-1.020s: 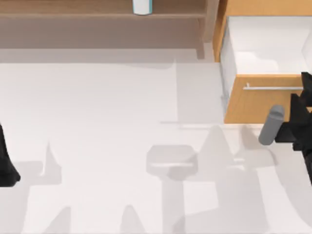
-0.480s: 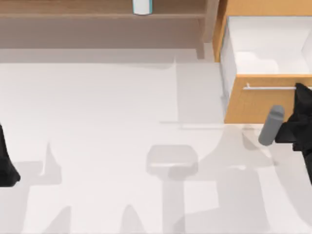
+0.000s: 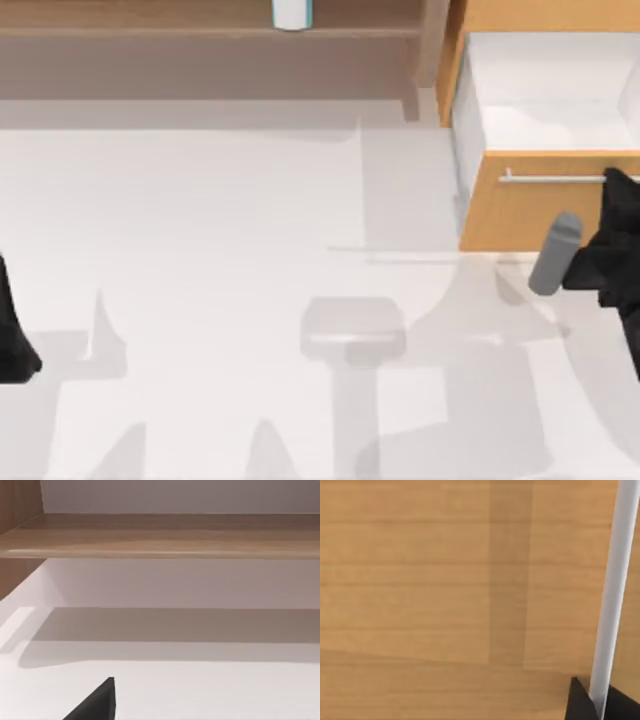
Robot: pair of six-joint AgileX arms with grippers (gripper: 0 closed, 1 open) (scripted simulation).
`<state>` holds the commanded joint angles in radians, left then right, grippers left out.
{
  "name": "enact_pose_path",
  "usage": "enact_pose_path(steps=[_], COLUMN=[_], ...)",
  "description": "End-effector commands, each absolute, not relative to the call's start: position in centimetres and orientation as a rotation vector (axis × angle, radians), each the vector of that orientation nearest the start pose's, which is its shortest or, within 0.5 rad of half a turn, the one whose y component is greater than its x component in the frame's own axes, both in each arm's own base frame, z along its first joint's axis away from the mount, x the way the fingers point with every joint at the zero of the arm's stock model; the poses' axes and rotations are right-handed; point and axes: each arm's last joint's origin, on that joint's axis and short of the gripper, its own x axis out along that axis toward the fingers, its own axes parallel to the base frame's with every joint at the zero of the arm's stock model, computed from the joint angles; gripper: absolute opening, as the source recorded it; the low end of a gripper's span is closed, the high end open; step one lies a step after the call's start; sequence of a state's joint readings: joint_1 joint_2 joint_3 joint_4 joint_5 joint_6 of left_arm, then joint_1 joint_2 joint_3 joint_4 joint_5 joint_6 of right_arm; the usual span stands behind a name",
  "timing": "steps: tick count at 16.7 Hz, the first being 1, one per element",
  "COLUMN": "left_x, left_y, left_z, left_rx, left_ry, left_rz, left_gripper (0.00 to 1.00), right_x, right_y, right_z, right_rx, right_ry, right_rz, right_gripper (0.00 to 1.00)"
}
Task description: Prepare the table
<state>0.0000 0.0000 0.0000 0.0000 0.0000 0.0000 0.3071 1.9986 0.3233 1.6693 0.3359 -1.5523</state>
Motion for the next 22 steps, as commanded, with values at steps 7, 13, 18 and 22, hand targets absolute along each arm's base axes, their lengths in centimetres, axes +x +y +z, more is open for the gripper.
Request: enact_pose_path(steps=[7,13,18,22], left_x=[10.6,10.6,10.6,10.6], left_y=[-0.1,-0.1,-0.1,-0.1], left_z=[16.0,16.0,16.0,16.0], left_rx=[0.0,0.0,0.0,0.0], left_ry=[0.0,0.0,0.0,0.0], left_rz=[0.0,0.0,0.0,0.0], left_gripper=[1.0,1.0,1.0,1.0], right_x=[30.4,31.4,33.5,36.4], right_y=[7.2,7.2,7.4,7.3], right_z=[8.8,8.8,8.9,8.8], right_rx=[-1.569,-1.567,-1.567,-1.568], right_ry=[0.009,0.01,0.001,0.007], right_rz=[-0.003,0.003,0.002,0.003], right_gripper=[0.0,0.0,0.0,0.0])
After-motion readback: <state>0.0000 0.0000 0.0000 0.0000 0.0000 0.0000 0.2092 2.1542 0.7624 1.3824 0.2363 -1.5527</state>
